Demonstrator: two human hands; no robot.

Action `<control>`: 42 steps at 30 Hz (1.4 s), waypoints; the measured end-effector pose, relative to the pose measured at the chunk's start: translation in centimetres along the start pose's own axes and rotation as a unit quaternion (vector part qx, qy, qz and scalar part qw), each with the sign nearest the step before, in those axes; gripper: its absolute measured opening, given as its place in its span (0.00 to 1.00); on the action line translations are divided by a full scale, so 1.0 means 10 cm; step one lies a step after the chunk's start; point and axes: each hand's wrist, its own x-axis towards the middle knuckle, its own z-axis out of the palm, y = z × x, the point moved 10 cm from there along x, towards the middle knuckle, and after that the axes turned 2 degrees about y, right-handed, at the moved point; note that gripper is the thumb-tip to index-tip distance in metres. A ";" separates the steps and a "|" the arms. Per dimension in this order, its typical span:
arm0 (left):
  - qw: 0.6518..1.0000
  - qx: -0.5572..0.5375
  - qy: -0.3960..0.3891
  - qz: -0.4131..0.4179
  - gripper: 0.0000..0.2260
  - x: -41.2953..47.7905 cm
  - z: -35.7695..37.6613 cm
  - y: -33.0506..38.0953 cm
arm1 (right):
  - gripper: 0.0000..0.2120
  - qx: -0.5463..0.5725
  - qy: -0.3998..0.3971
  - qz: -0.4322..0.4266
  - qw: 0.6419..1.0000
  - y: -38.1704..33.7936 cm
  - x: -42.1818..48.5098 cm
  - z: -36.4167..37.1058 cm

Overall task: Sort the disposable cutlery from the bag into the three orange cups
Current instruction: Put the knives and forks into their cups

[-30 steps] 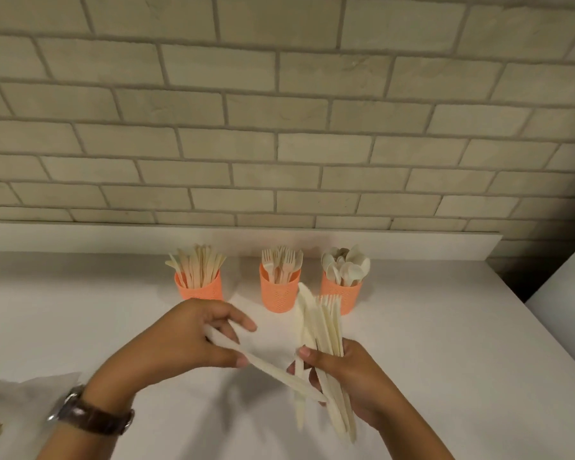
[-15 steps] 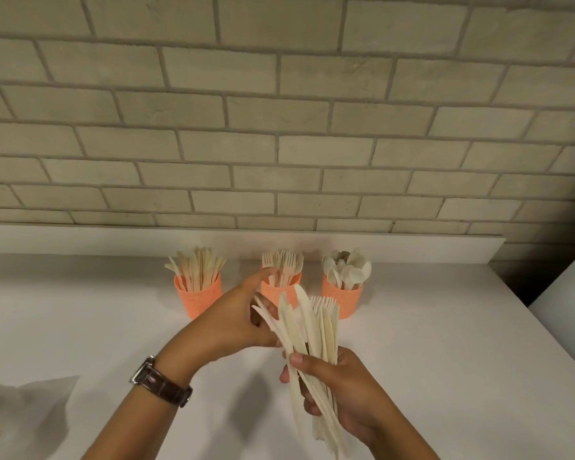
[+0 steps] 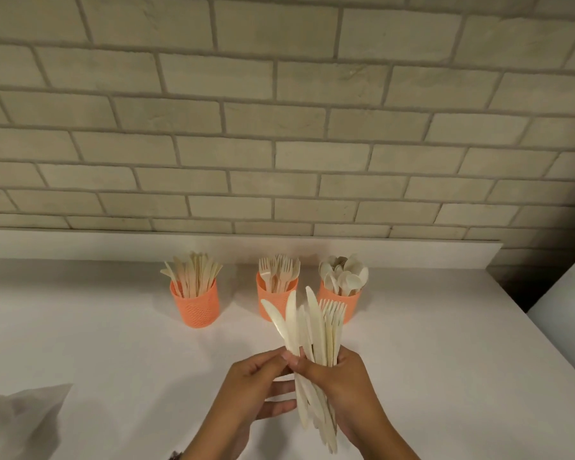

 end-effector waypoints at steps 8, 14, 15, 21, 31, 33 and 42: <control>0.999 0.037 0.027 0.030 0.06 0.07 -0.13 0.09 | 0.11 0.013 -0.047 -0.007 0.999 0.09 0.01 0.09; 0.996 0.007 0.058 0.074 0.06 0.03 -0.27 0.17 | 0.13 0.144 -0.003 0.083 0.986 0.27 0.01 0.00; 0.993 0.017 0.071 0.089 0.06 0.01 -0.31 0.18 | 0.13 0.152 0.009 0.088 0.984 0.30 0.03 -0.05; 0.929 0.278 0.066 0.234 0.12 -0.07 0.07 0.22 | 0.16 0.218 -0.008 0.097 0.971 0.33 0.03 0.11; 0.912 0.325 0.031 0.249 0.07 -0.07 0.27 0.24 | 0.15 0.186 -0.016 0.049 0.981 0.14 0.00 0.19; 0.927 0.298 0.010 0.225 0.04 -0.01 0.23 0.24 | 0.15 0.175 -0.027 0.064 0.982 0.17 -0.01 0.21; 0.979 0.157 -0.044 0.119 0.08 0.09 0.14 0.25 | 0.16 0.111 -0.056 0.081 0.989 0.24 0.05 0.26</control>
